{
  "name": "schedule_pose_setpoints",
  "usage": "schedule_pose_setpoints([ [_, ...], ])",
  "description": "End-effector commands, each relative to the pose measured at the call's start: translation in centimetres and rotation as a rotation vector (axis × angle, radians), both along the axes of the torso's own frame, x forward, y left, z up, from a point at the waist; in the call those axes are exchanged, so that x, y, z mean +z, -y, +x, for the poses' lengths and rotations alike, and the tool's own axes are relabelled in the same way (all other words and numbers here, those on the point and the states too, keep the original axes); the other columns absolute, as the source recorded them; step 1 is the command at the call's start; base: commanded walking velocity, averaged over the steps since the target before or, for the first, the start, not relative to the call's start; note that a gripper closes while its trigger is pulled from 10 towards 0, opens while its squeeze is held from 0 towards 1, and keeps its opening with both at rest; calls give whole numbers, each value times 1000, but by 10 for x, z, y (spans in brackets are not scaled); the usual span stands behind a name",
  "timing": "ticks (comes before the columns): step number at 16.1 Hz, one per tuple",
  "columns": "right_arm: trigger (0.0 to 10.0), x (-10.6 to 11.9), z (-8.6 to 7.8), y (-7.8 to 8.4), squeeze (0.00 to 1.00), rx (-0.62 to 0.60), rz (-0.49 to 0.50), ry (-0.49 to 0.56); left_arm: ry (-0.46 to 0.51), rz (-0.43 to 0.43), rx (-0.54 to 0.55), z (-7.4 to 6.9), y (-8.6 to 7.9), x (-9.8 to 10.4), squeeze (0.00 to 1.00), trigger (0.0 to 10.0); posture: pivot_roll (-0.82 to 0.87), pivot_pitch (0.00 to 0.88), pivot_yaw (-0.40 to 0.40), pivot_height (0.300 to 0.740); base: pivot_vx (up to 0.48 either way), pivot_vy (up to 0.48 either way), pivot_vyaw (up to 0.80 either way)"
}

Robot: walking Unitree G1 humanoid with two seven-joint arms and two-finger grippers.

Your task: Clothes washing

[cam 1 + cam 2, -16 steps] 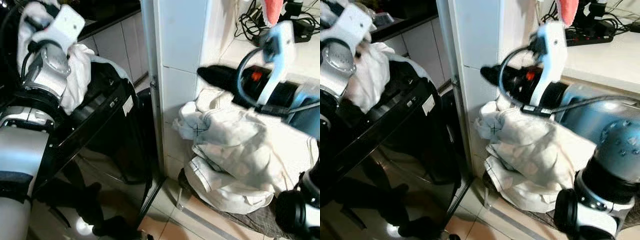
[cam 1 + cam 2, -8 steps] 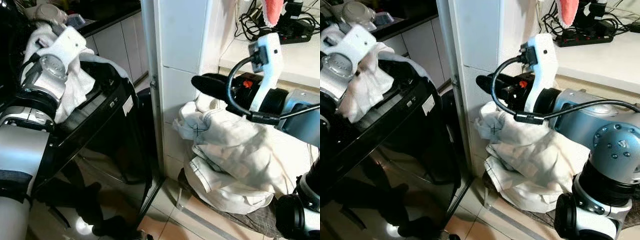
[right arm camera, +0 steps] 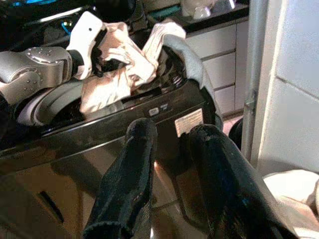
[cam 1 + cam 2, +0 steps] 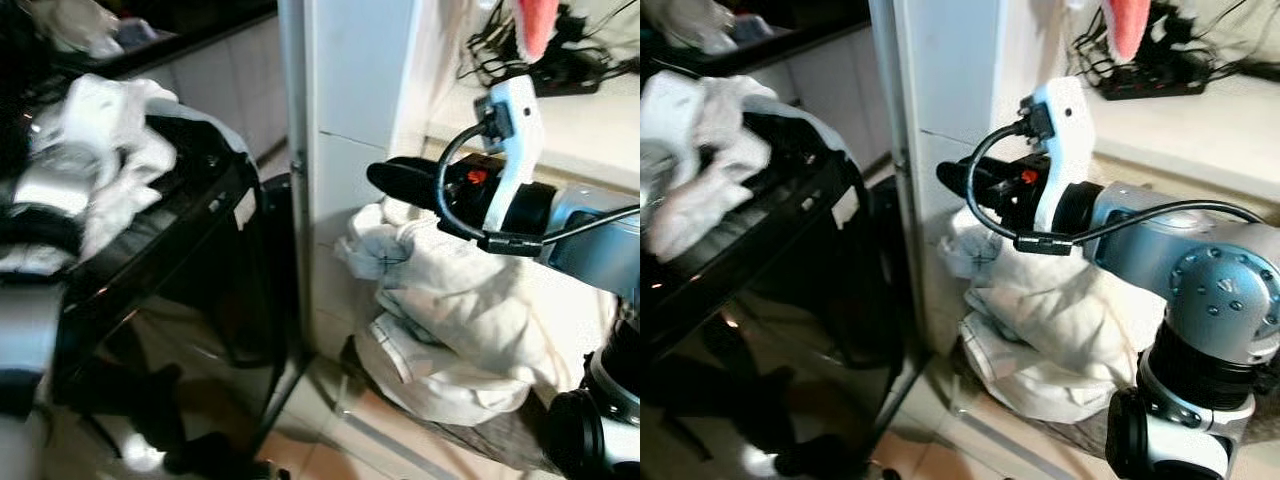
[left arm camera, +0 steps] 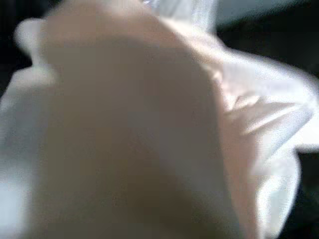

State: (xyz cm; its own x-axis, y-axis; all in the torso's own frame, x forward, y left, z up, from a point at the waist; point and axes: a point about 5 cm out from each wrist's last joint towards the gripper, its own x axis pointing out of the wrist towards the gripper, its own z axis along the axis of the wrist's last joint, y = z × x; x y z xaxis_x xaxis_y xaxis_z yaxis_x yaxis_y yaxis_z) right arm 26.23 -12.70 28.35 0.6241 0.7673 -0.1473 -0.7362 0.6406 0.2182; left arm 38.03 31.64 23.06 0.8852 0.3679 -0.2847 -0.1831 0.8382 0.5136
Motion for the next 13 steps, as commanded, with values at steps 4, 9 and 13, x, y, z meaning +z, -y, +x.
schedule_pose_setpoints([
  [4, 10000, 5, 5, -7, 0, 50, -4, 6, 26, 443, 303, -40, -67, 37, 1000, 10000, 23, 0, -20, 740, 0, 0, 0],
  [9, 10000, 5, 5, -4, 0, 39, -4, 11, -7, 659, 389, -57, -86, 50, 0, 10000, 9, 0, 2, 740, 0, 0, 0],
  [13, 10000, 4, 6, -2, 0, 25, -5, 13, 12, 754, 494, -78, -105, 71, 0, 10000, 7, 0, 9, 740, 0, 0, 0],
])
